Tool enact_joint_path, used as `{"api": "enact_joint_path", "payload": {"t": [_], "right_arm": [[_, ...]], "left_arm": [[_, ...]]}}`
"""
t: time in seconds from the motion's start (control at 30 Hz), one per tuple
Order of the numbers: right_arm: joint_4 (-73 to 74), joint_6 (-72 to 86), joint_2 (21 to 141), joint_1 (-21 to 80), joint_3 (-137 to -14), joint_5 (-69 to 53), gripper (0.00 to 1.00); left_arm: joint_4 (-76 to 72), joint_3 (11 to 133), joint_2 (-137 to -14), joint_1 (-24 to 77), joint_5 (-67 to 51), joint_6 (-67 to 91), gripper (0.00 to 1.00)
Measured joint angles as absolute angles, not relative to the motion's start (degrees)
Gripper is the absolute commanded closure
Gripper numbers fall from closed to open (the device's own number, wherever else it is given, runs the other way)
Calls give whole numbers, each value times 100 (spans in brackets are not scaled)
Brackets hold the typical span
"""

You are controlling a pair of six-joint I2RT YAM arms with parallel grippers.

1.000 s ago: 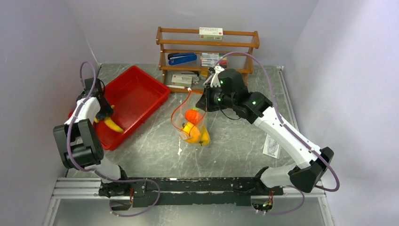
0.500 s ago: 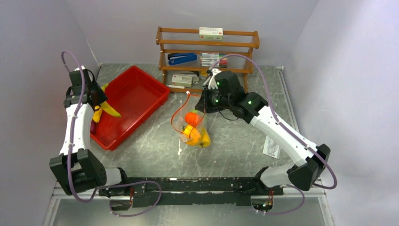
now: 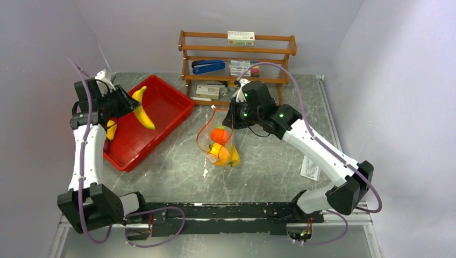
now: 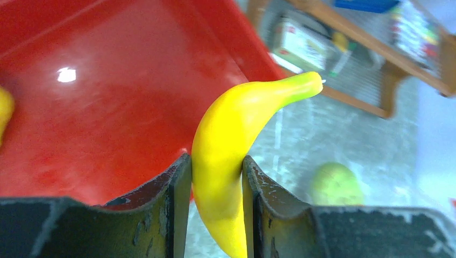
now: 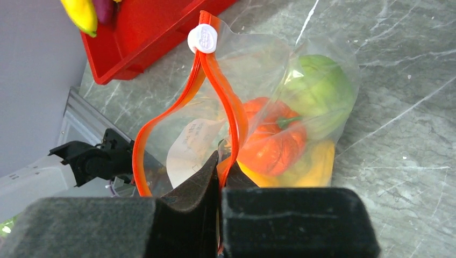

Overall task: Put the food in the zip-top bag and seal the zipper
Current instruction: Place the fake fruit in the zipper food storage bag.

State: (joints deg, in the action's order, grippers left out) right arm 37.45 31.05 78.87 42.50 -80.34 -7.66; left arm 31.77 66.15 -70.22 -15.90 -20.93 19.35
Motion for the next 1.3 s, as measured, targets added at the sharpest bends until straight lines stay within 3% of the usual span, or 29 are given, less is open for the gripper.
{"api": "enact_joint_path", "payload": {"t": [0.3, 0.47, 0.87, 1.3], "right_arm": [[3664, 3111, 8042, 4250, -8034, -701, 100], [3634, 3131, 8053, 4250, -8034, -663, 100], [3538, 3234, 8053, 4250, -8020, -731, 100], [3535, 3277, 8053, 4250, -8027, -762, 100]], "left_arm": [[2123, 6027, -6132, -1146, -4372, 3039, 76], [1103, 5443, -5625, -384, -4919, 3894, 75], [-1059, 4569, -5277, 1614, -4394, 4930, 77], [-1146, 4571, -5854, 2628, -3109, 3885, 80]]}}
